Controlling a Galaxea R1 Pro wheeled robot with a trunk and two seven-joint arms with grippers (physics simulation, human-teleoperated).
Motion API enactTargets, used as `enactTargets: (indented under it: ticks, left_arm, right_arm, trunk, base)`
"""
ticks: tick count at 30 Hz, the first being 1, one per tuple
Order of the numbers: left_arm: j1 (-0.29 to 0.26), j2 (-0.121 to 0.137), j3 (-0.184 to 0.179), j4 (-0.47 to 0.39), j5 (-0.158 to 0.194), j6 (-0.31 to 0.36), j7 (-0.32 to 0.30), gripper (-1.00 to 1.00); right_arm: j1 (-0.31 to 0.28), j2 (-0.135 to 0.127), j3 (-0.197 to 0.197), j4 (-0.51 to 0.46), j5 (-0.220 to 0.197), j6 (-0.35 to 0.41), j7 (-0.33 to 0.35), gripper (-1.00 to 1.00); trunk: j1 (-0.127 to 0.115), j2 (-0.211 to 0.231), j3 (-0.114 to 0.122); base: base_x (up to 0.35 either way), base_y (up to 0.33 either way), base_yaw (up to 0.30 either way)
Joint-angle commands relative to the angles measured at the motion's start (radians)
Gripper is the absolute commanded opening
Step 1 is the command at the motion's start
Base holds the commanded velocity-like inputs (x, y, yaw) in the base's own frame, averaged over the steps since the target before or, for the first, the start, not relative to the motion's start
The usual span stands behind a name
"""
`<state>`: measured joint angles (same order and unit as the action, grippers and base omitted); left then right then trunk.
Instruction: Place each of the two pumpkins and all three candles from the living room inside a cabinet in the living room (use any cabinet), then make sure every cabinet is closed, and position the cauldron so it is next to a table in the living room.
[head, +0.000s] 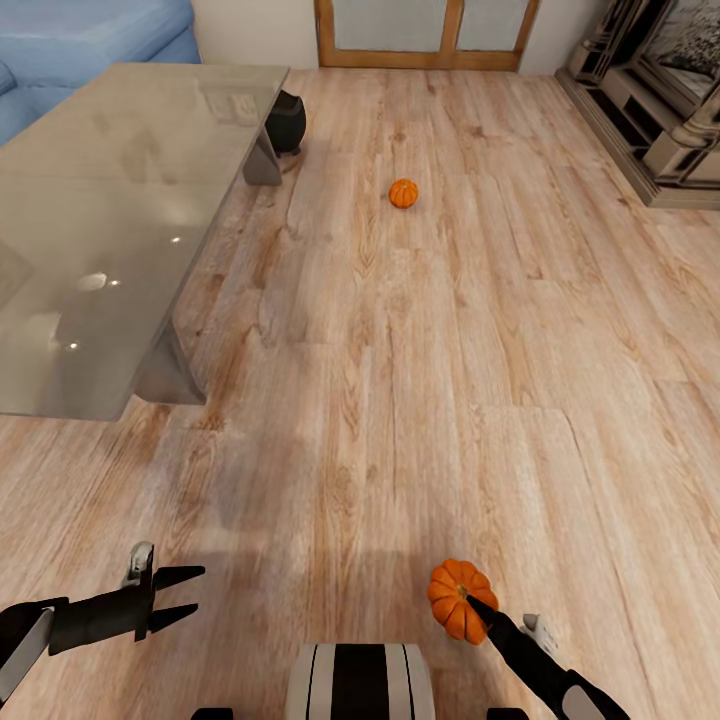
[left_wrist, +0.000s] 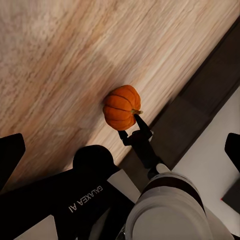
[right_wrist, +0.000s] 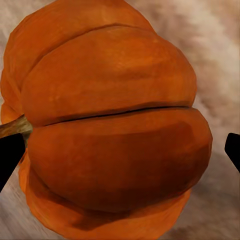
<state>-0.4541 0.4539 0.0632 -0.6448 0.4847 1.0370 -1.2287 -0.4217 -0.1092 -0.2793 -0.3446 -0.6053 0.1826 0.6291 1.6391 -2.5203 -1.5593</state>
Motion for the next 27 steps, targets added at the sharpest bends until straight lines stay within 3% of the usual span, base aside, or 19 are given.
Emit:
enactTargets:
  ticks: [1, 10, 11, 27]
  left_arm:
    - [0.000, 0.000, 0.000, 0.000, 0.000, 0.000, 0.000, 1.00]
    - [0.000, -0.001, 0.000, 0.000, 0.000, 0.000, 0.000, 1.00]
    - [0.000, -0.001, 0.000, 0.000, 0.000, 0.000, 0.000, 1.00]
    - [0.000, -0.001, 0.000, 0.001, 0.002, 0.000, -0.001, 1.00]
  right_arm:
    - [0.000, 0.000, 0.000, 0.000, 0.000, 0.000, -0.001, 1.00]
    - [-0.001, 0.006, 0.000, 0.000, -0.001, 0.001, -0.009, 1.00]
    - [-0.001, 0.007, 0.000, 0.000, -0.002, 0.001, -0.010, -1.00]
    - [-0.002, 0.008, 0.000, 0.000, -0.008, 0.001, -0.015, -1.00]
  trunk:
    - [0.000, 0.000, 0.000]
    - [0.000, 0.000, 0.000]
    - [0.000, 0.000, 0.000]
    - [0.000, 0.000, 0.000]
  base:
    - [0.000, 0.000, 0.000]
    - [0.000, 0.000, 0.000]
    - [0.000, 0.000, 0.000]
    - [0.000, 0.000, 0.000]
